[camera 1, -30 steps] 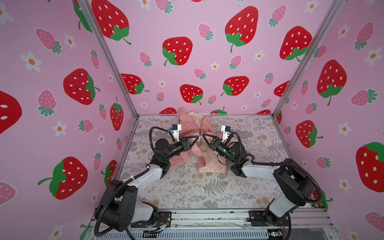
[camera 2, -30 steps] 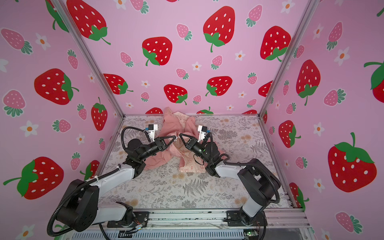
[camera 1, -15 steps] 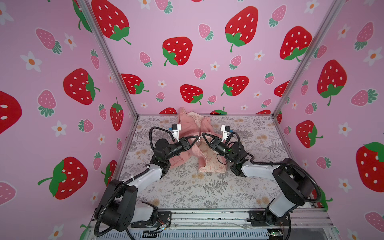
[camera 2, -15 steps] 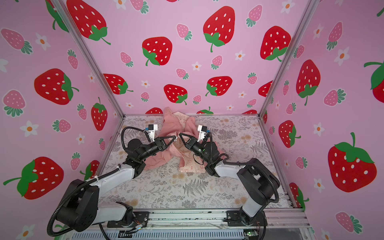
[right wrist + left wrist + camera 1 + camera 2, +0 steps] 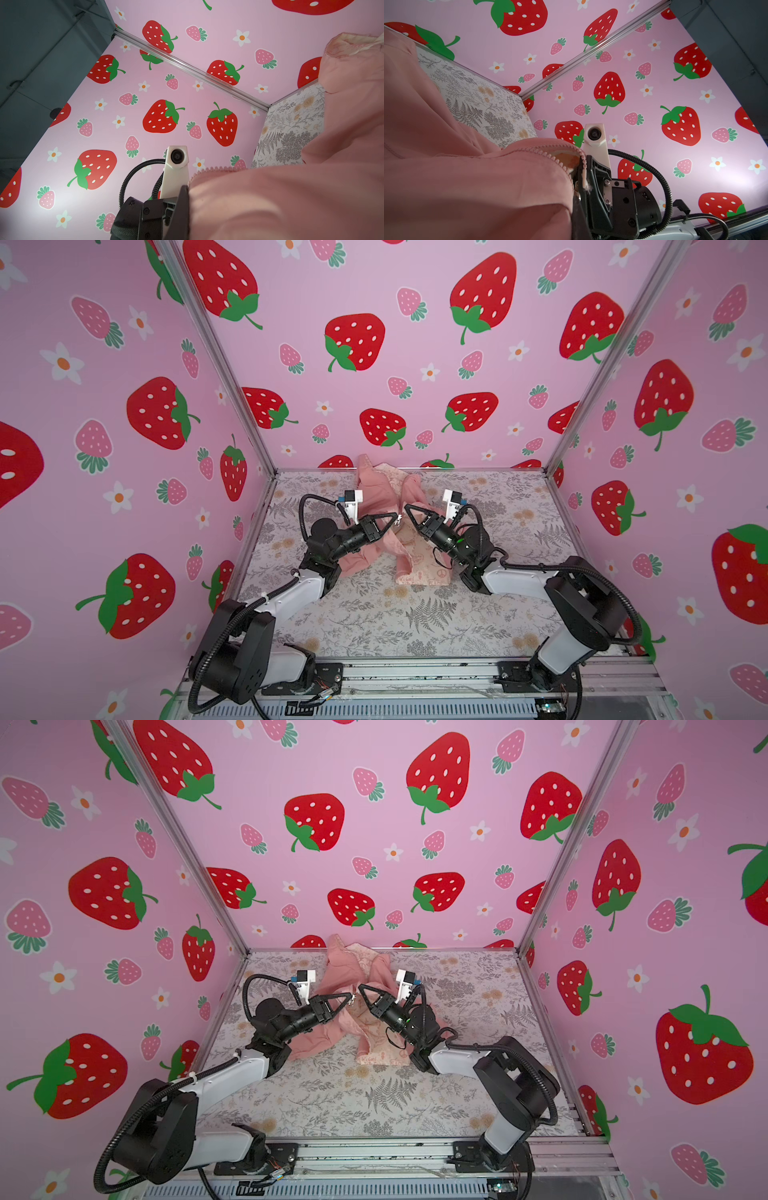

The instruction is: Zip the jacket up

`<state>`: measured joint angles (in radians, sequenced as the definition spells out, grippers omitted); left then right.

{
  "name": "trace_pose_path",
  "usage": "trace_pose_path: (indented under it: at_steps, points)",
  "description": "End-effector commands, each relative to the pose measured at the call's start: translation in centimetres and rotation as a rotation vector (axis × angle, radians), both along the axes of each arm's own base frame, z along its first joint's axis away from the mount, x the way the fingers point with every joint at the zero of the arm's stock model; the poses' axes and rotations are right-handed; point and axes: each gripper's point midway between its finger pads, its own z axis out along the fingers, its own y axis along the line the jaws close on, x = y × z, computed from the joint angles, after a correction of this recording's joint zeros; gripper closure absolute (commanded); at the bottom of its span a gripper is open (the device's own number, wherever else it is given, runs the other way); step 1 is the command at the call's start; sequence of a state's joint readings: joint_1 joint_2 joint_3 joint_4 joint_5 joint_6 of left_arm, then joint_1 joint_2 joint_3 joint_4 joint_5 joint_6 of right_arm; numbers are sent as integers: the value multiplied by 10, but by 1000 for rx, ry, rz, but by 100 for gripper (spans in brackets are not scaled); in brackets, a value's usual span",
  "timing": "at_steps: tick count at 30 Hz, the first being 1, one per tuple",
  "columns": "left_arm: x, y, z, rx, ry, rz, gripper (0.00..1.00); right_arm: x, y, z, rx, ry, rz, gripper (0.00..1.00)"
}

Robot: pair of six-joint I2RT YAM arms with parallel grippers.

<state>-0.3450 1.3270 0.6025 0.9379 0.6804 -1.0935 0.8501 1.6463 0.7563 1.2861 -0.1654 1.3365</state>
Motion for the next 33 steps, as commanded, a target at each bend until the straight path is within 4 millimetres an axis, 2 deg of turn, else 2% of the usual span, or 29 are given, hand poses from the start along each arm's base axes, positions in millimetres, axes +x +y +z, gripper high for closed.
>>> trace_pose_path:
  at_steps: [1, 33]
  points:
    - [-6, 2, 21, -25, -72, 0, 100, -6, 0, 13, 57, -28, 17, 100]
    - [-2, 1, 35, -54, -95, 4, 100, -8, 5, 7, 34, -16, 15, 100]
